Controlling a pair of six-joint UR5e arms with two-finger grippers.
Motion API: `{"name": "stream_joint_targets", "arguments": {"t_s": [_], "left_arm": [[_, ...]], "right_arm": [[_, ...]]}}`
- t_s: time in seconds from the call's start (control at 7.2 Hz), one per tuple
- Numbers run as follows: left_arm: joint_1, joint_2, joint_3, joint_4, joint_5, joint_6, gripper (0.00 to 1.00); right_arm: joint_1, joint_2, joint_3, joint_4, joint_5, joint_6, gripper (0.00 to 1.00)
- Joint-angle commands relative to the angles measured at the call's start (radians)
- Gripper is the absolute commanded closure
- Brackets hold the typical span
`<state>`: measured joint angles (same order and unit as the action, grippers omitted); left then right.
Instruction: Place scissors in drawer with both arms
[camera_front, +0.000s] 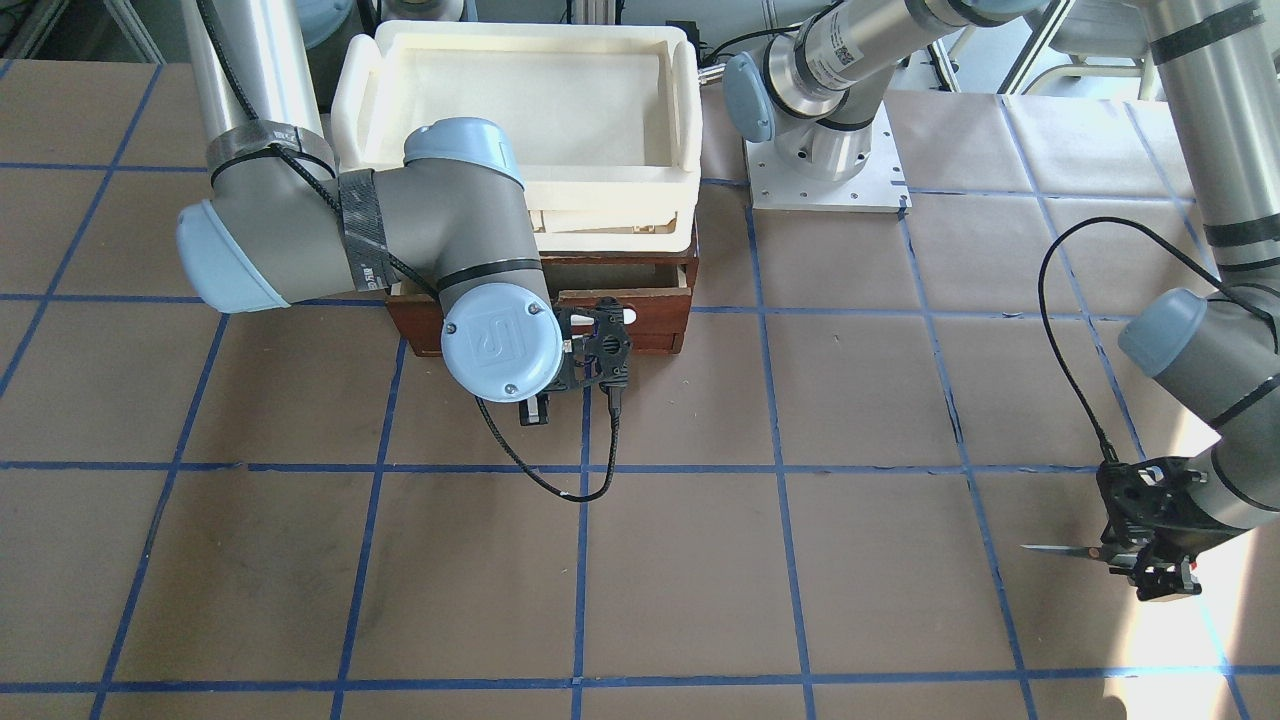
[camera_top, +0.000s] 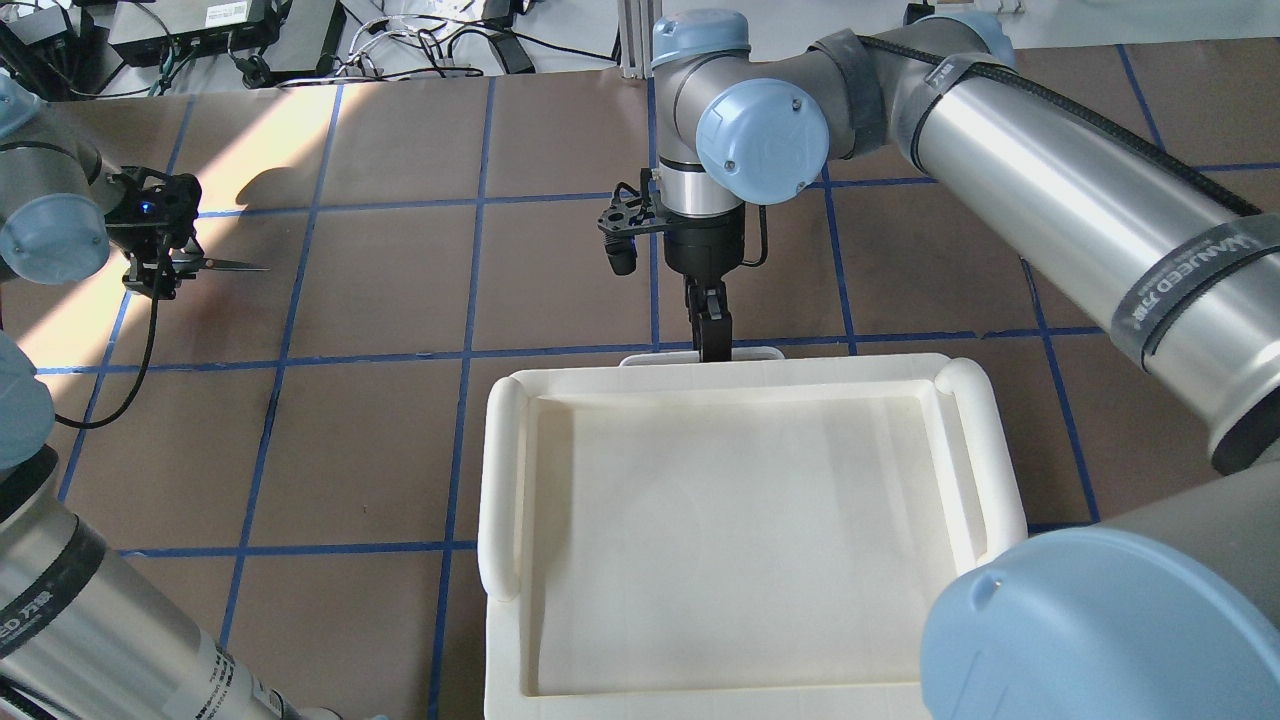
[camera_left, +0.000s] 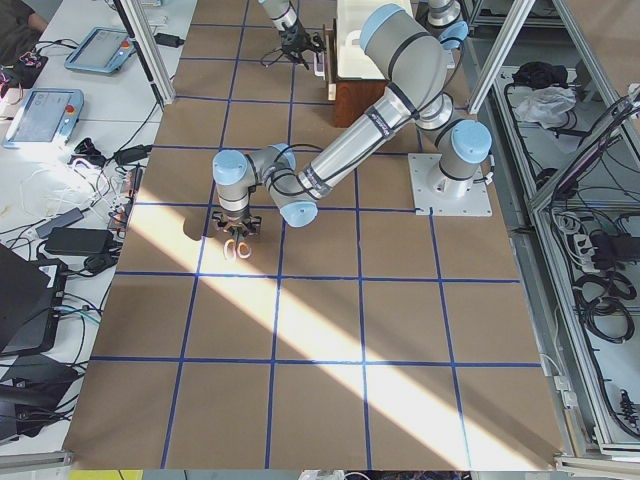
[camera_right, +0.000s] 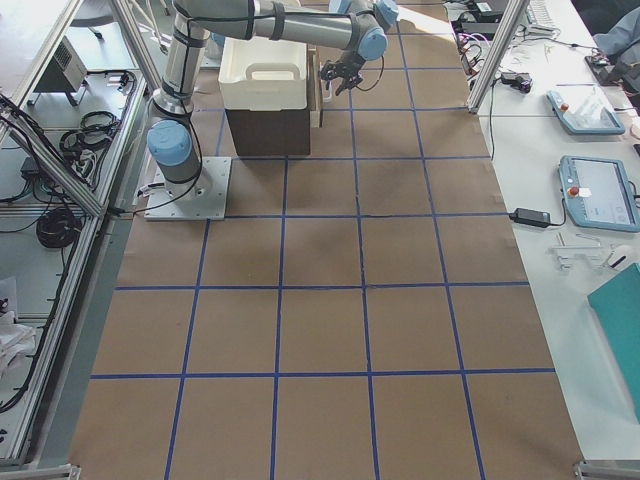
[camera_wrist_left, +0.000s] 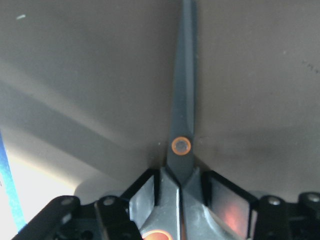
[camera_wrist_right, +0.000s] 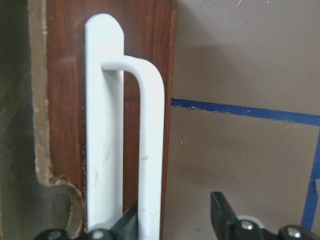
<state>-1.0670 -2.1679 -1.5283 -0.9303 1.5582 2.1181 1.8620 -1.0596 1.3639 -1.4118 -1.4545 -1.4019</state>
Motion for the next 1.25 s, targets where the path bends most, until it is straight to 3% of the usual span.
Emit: {"name": "stream_joint_targets", "arguments": {"t_s": [0.0, 0.83, 1.11], "left_arm": [[-0.056, 0.08, 0.0, -0.134, -0.001, -0.126, 1.0], [-0.281, 0.259, -0.001, -0.338, 0.002, -0.418, 1.0], [-0.355, 0.309, -0.001, -0.386, 0.009, -0.477, 1.0]], "right_arm": [[-0.01, 0.03, -0.064, 0.001, -0.012, -0.006, 0.5], [-0.035, 0.095, -0.199, -0.022, -0.007, -0.025, 0.49], [-0.037, 0.109, -0.218, -0.049, -0.006, -0.031, 0.42]]}}
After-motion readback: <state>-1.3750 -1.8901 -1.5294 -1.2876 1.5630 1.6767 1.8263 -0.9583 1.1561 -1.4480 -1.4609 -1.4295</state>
